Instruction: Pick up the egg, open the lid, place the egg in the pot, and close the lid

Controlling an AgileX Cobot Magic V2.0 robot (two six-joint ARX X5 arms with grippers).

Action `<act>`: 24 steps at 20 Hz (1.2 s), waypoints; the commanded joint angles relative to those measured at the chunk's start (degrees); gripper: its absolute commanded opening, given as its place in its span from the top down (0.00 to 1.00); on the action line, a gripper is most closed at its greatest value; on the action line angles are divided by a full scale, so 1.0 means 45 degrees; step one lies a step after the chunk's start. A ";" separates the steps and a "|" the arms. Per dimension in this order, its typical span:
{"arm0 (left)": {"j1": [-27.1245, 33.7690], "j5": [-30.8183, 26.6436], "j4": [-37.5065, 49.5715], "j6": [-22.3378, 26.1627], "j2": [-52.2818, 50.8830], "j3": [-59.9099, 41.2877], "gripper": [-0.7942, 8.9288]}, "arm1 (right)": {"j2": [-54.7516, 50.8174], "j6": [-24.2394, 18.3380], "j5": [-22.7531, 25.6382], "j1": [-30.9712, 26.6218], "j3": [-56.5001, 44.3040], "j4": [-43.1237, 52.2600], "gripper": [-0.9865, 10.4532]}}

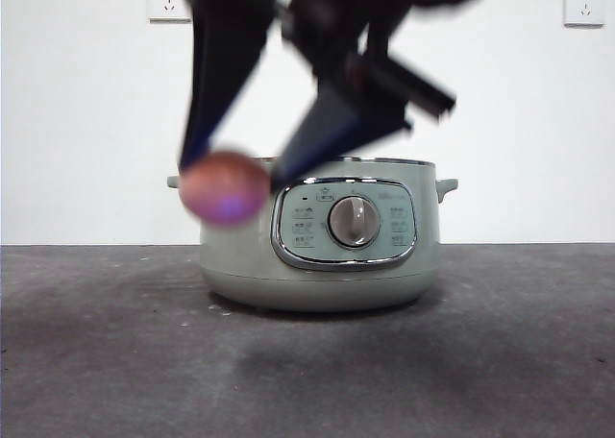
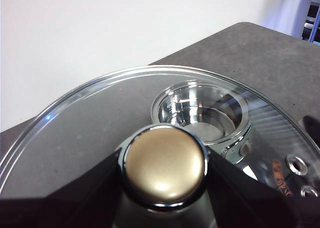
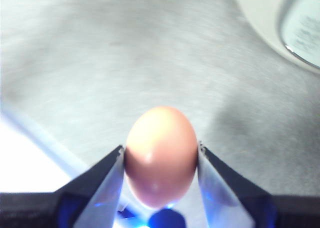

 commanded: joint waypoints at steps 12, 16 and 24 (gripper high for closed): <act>0.0039 0.0053 0.0627 -0.0058 -0.0117 0.0151 0.93 | 0.1666 -0.5498 -0.0442 -0.4721 0.6227 -0.1739 0.92; 0.0039 0.0058 0.0622 -0.0092 -0.0112 0.0151 0.93 | 0.4085 -0.6144 -0.1039 -0.5887 0.7995 -0.2341 0.92; 0.0039 0.0053 0.0282 -0.0097 -0.0112 0.0151 0.93 | 0.8048 -0.7009 -0.1088 -0.6509 1.0569 -0.3643 0.92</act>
